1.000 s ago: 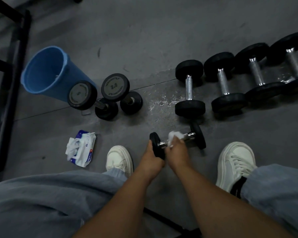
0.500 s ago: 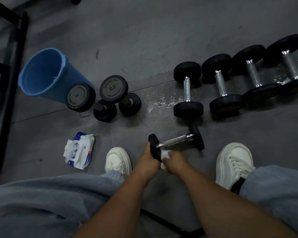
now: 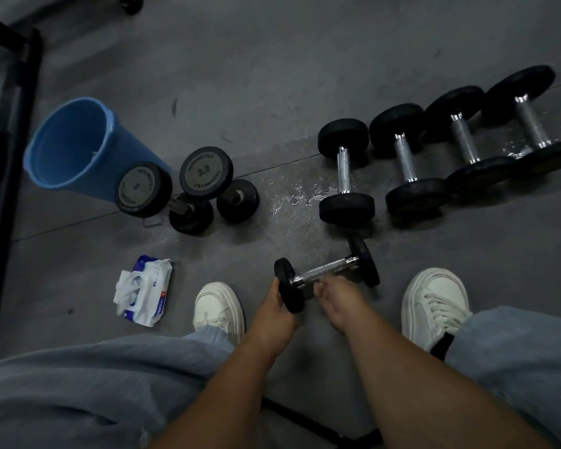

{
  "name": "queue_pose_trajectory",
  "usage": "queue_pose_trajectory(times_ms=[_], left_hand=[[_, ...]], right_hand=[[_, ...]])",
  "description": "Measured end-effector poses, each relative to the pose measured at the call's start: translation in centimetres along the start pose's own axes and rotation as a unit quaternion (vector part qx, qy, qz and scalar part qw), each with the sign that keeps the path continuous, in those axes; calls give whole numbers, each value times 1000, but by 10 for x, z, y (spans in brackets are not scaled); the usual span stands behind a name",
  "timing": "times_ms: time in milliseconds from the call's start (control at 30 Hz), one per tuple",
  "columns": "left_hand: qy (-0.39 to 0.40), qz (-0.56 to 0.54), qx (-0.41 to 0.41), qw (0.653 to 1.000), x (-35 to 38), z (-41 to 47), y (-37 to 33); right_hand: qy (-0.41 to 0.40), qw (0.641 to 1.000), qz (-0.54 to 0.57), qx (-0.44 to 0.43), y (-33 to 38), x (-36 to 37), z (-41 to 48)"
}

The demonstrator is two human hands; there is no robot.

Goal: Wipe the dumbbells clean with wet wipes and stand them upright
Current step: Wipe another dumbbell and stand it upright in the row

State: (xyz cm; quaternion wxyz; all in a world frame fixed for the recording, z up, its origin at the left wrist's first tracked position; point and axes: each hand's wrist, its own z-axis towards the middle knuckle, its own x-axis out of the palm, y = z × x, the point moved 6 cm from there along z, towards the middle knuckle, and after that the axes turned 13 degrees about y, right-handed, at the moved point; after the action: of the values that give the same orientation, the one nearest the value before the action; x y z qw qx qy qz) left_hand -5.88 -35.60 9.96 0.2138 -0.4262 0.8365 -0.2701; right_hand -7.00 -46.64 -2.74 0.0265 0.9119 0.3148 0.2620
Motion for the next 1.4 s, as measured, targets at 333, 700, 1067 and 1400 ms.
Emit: queue_pose_trajectory(times_ms=[333,700,1067,1400], left_hand=[[1,15,-12,1000,0,1,4],[-5,-17,-7,1000,0,2,5],[-5,-22,-4,1000,-3,1,4],[-2,-28,-7,1000,-3,3,4]], right_hand=[[6,960,-277,49,-3,-3,5],[-86,711,-676,-174,54,30,-14],[15,798,-595,-94,16,27,-12],[24,855,-512,-78,24,25,-8]])
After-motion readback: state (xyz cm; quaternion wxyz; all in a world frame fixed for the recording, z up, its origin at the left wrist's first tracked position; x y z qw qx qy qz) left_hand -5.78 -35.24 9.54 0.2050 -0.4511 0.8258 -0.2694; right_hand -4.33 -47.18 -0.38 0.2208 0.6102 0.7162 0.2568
